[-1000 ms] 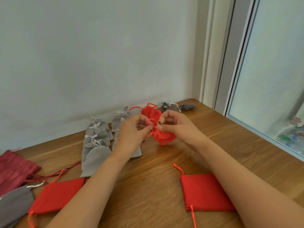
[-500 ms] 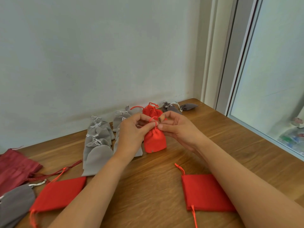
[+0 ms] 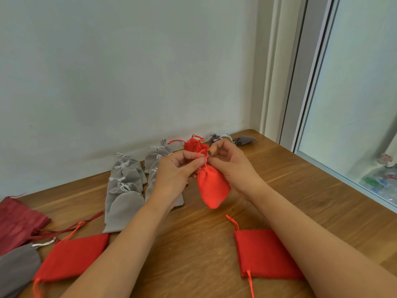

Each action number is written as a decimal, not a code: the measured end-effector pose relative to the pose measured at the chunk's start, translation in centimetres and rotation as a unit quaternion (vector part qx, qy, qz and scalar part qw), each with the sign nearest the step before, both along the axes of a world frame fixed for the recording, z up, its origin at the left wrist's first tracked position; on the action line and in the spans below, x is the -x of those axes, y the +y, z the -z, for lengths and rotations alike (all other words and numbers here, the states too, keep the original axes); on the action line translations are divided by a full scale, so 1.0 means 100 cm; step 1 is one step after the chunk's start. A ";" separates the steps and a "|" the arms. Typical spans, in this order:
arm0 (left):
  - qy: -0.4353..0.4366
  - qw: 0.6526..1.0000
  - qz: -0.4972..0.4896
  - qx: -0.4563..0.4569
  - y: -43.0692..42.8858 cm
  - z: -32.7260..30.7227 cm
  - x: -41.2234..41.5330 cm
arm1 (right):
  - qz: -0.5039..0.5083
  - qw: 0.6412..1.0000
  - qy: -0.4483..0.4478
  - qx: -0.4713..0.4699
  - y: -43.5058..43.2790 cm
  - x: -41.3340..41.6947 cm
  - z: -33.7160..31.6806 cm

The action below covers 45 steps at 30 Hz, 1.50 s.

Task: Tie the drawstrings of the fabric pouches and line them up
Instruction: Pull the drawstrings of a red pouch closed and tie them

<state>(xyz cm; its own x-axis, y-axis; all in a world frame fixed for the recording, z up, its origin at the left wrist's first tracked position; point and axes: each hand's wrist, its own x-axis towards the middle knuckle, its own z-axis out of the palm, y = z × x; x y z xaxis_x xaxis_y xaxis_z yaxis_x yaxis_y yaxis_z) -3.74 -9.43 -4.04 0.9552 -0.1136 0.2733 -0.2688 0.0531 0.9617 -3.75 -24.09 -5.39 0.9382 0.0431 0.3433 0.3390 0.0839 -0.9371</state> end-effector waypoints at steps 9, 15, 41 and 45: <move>0.039 0.997 -0.008 0.073 -0.002 0.002 -0.002 | 0.072 0.970 -0.046 0.229 0.001 0.007 -0.003; 0.036 0.993 0.013 0.111 0.007 -0.002 -0.004 | 0.124 0.942 -0.022 0.312 -0.003 0.007 -0.005; 0.043 0.942 0.193 -0.272 0.007 -0.003 0.004 | 0.063 0.989 -0.065 0.115 -0.002 0.013 -0.010; 0.068 0.956 0.164 -0.234 0.005 0.000 0.003 | 0.019 0.998 -0.020 0.056 0.000 0.013 -0.013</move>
<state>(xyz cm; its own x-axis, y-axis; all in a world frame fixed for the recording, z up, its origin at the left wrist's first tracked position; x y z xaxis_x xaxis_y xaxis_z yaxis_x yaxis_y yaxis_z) -4.03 -8.90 -4.00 0.8703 -0.4925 -0.0044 -0.1830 -0.3315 0.9256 -5.02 -24.06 -4.10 0.9256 0.0489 0.3752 0.3770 -0.0349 -0.9255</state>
